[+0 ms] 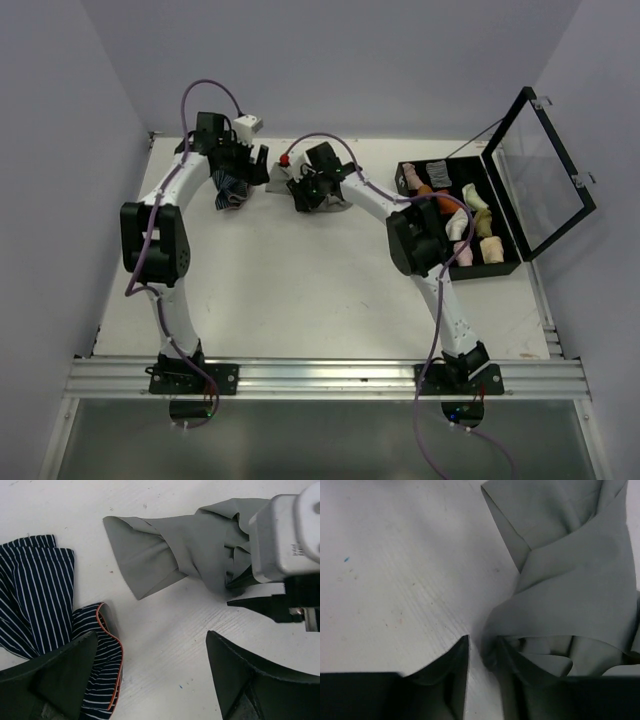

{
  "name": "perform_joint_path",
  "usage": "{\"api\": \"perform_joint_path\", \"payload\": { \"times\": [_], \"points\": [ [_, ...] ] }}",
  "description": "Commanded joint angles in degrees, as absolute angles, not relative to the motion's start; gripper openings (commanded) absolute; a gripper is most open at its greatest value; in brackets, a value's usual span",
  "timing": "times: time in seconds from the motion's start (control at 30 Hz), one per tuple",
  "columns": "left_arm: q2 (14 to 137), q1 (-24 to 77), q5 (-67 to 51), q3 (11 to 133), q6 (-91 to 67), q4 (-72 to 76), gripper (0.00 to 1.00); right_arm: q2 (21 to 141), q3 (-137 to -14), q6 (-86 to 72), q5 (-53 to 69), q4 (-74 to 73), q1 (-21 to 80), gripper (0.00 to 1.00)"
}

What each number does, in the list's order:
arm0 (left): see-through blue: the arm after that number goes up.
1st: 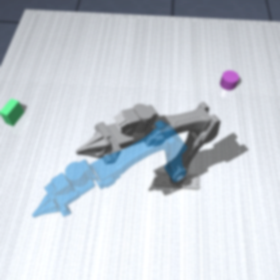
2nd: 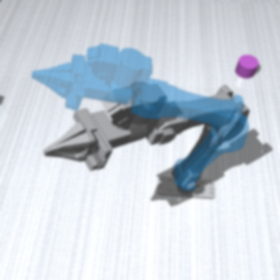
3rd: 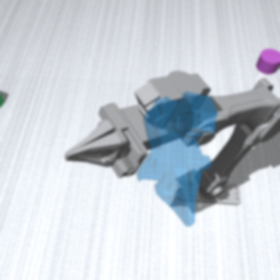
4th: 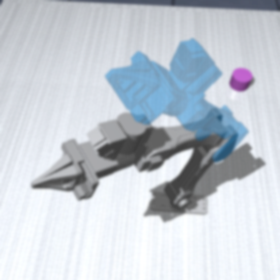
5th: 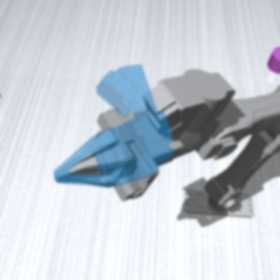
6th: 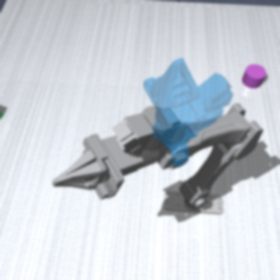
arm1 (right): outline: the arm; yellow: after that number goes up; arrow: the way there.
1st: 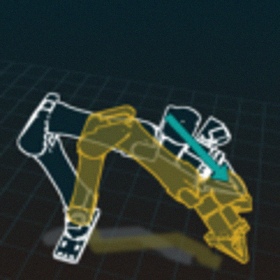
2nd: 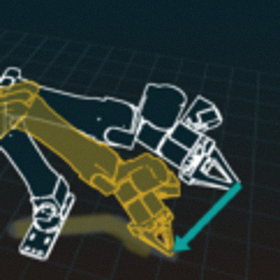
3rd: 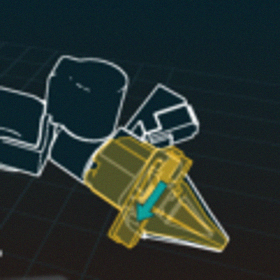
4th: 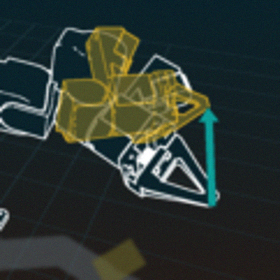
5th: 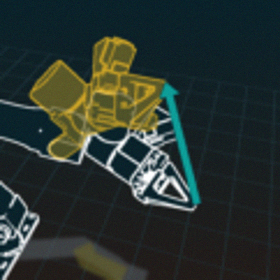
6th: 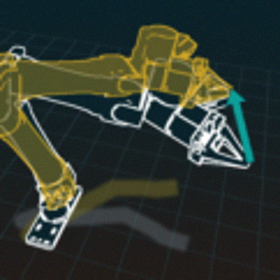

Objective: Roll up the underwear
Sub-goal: Move the underwear to the center of the board

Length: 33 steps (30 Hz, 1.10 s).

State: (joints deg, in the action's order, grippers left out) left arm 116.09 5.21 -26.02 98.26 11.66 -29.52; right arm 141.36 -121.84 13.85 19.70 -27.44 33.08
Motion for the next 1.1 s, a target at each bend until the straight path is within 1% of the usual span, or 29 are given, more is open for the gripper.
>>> {"api": "perform_joint_path", "payload": {
  "times": [0.0, 0.03, 0.1, 0.2, 0.23, 0.33, 0.43, 0.47, 0.53, 0.67, 0.77, 0.87, 0.93, 1.07],
  "points": [
    [111.81, 4.05, -24.61, 97.65, 12.92, -27.86, 0.93, 142.56, -124.72, 14.68, 18.63, -25.75, 33.22, 0.26],
    [111.36, 3.87, -24.44, 97.12, 13.27, -27.86, 0.93, 142.56, -124.54, 14.94, 19.07, -26.01, 33.4, 0.19],
    [110.14, 3.26, -24.0, 95.98, 13.45, -27.77, 0.93, 140.9, -123.75, 14.94, 20.21, -26.63, 33.66, 0.0],
    [108.9, 2.64, -24.08, 94.57, 13.1, -27.51, 0.93, 136.42, -119.63, 14.68, 21.27, -25.15, 33.66, 0.0],
    [108.64, 2.55, -24.08, 94.31, 13.27, -27.77, 0.93, 131.88, -117.79, 14.68, 21.44, -24.44, 33.66, 0.0],
    [107.15, 2.46, -24.87, 92.73, 14.67, -28.39, 0.92, 123.18, -111.72, 15.55, 24.86, -24.34, 33.66, 0.0],
    [105.38, 2.37, -25.14, 90.71, 16.69, -28.3, 0.91, 117.18, -105.57, 16.7, 28.12, -25.48, 33.66, 0.0],
    [104.86, 2.46, -25.57, 89.31, 17.31, -28.47, 0.91, 113.33, -102.6, 16.87, 28.56, -25.75, 33.66, 0.0],
    [103.45, 2.46, -26.98, 86.5, 18.89, -28.65, 0.89, 109.88, -98.38, 16.79, 29.44, -26.28, 33.66, 0.0],
    [100.2, 2.46, -29.61, 80.26, 20.39, -27.86, 0.85, 102.67, -95.46, 14.25, 30.76, -26.37, 33.57, 0.0],
    [98.09, 2.55, -31.98, 75.42, 21.79, -28.04, 0.81, 101.43, -95.71, 11.61, 30.33, -25.84, 32.79, 0.0],
    [96.86, 2.46, -33.04, 71.46, 21.8, -27.77, 0.77, 103.35, -95.89, 10.55, 26.99, -25.84, 29.9, 0.0],
    [96.59, 2.55, -33.4, 69.97, 21.53, -27.34, 0.75, 106.86, -96.85, 7.58, 27.07, -25.75, 25.52, 0.0],
    [96.07, 2.55, -33.66, 67.59, 20.31, -24.88, 0.75, 114.86, -100.37, 2.03, 27.52, -24.53, 19.61, 0.0]
  ]
}}
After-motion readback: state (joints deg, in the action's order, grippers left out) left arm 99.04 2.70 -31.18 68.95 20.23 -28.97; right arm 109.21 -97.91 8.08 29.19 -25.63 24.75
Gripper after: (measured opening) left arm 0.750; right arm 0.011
